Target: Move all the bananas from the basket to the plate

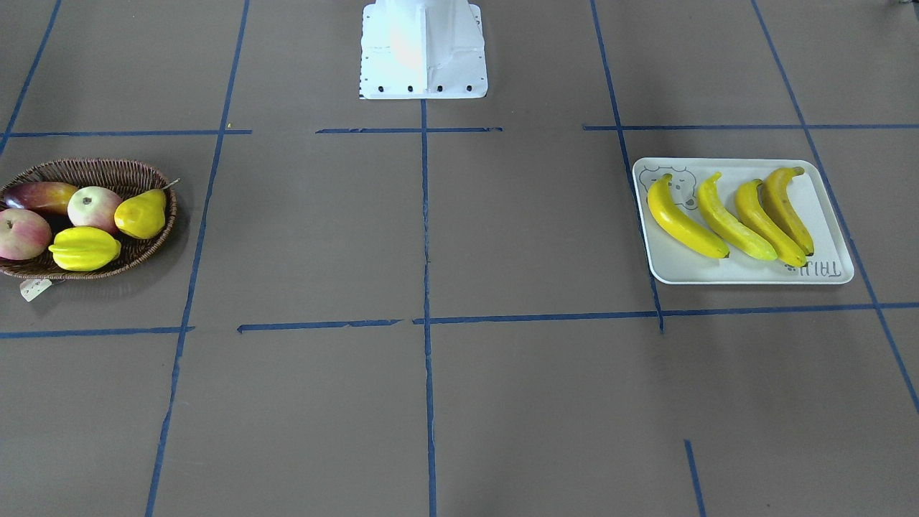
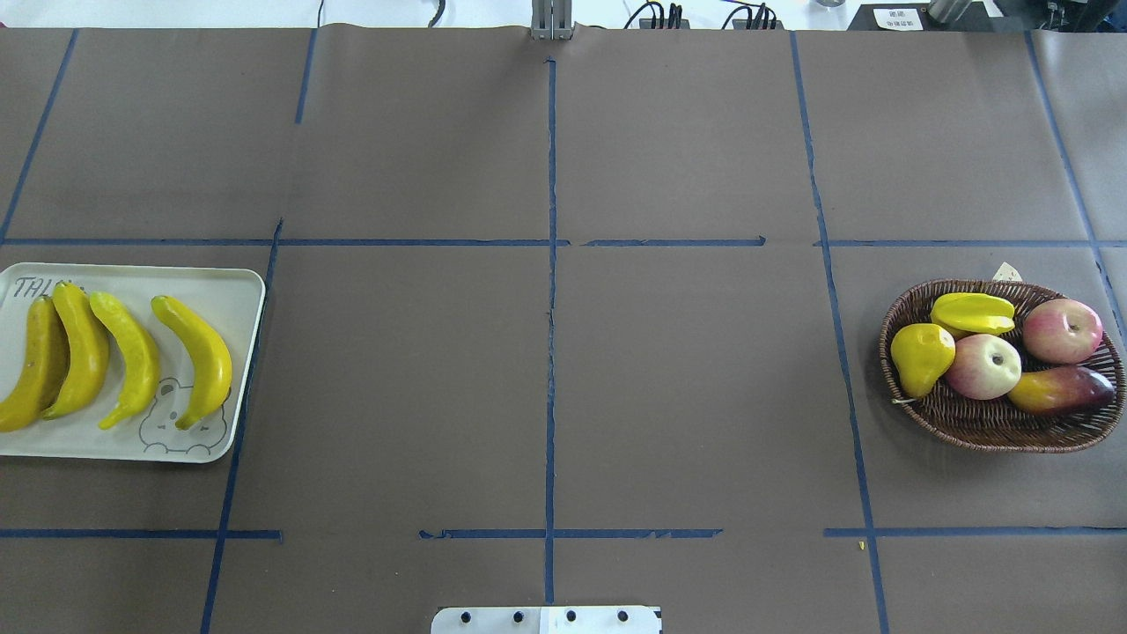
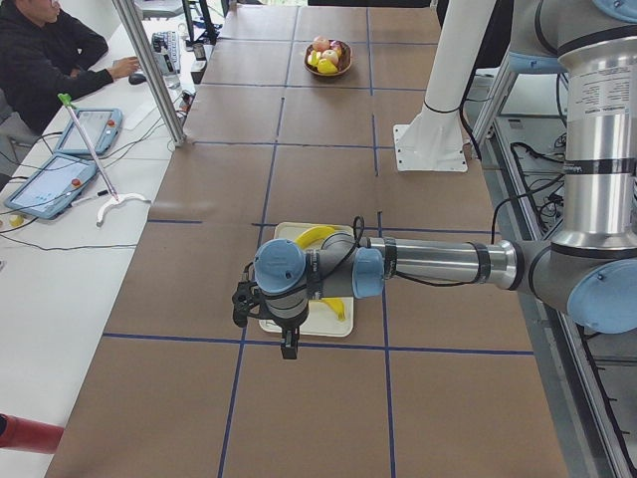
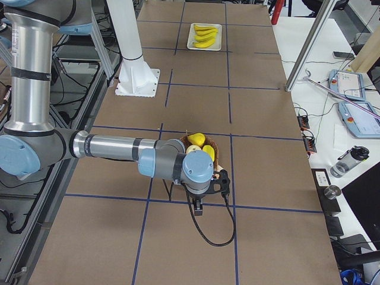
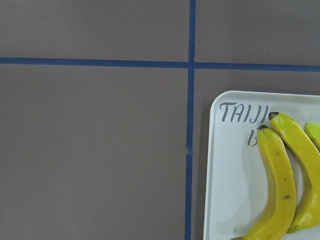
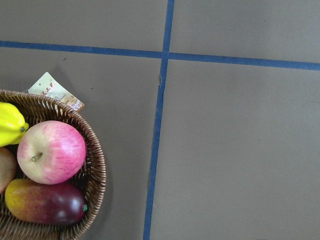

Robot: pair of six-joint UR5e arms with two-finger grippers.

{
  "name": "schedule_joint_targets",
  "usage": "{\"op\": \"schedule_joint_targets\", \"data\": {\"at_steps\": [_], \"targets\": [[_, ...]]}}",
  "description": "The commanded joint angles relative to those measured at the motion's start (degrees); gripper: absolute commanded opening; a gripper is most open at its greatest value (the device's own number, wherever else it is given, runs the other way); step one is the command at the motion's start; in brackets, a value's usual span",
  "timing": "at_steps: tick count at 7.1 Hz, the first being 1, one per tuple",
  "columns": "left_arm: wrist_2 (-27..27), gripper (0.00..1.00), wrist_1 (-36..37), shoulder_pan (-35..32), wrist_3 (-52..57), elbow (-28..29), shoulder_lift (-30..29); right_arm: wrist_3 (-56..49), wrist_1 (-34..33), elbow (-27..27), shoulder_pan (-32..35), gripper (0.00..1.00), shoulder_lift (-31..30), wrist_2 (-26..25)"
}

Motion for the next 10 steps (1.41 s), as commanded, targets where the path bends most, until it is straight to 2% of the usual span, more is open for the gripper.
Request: {"op": "schedule_joint_targets", "data": {"at_steps": [1,4,6,10], "targets": [[0.0,1.0,0.0,0.0,-0.1,-0.15,0.0,4.88,0.14,-0.03,0.04,1.0,0.09,0.05],[0.0,1.0,0.0,0.0,-0.1,0.12,0.0,9.81,0.31,0.23,0.04,1.0,0.53,-0.13],[0.0,1.0,0.0,0.0,-0.01,0.03,0.0,9.83,0.23,0.23,-0.04,1.0,0.62,-2.14],[0.43,1.0,-0.09,0.09,0.25,0.64,0.0,9.83,0.23,0.23,-0.04,1.0,0.62,-2.5]]}}
